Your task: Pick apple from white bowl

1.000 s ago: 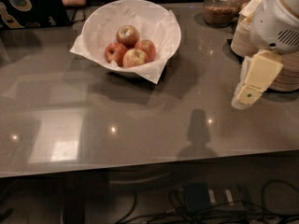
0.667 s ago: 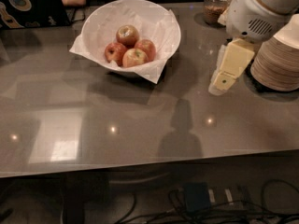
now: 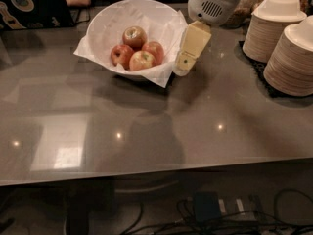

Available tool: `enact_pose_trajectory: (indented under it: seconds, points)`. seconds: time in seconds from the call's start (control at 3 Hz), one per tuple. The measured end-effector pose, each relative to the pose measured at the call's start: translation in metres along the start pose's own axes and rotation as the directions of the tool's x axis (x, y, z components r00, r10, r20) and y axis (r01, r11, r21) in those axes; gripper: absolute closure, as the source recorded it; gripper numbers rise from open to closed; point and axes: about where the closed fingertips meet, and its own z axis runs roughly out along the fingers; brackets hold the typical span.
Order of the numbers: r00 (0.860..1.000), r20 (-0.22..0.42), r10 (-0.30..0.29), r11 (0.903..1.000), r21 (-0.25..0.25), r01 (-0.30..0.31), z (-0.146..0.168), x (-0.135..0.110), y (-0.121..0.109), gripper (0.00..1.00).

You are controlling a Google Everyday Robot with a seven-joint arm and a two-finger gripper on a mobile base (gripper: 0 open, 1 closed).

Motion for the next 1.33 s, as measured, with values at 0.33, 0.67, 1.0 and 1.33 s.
enact_pose_trajectory:
  seconds: [0.33,0.67,1.0,1.33]
  points:
    - [0.998,0.020,0.066,0.9972,-0.037,-0.065,0.0226,-0.0413,-0.0074,0.00]
    - [0.997,0.023,0.075,0.9966,-0.035,-0.075,0.0227,-0.0436,-0.0068,0.00]
    - [0.996,0.029,0.084,0.9963,-0.025,-0.083,0.0235,-0.0447,-0.0075,0.00]
    - [0.991,0.045,0.124,0.9923,-0.006,-0.124,0.0287,-0.0472,-0.0100,0.00]
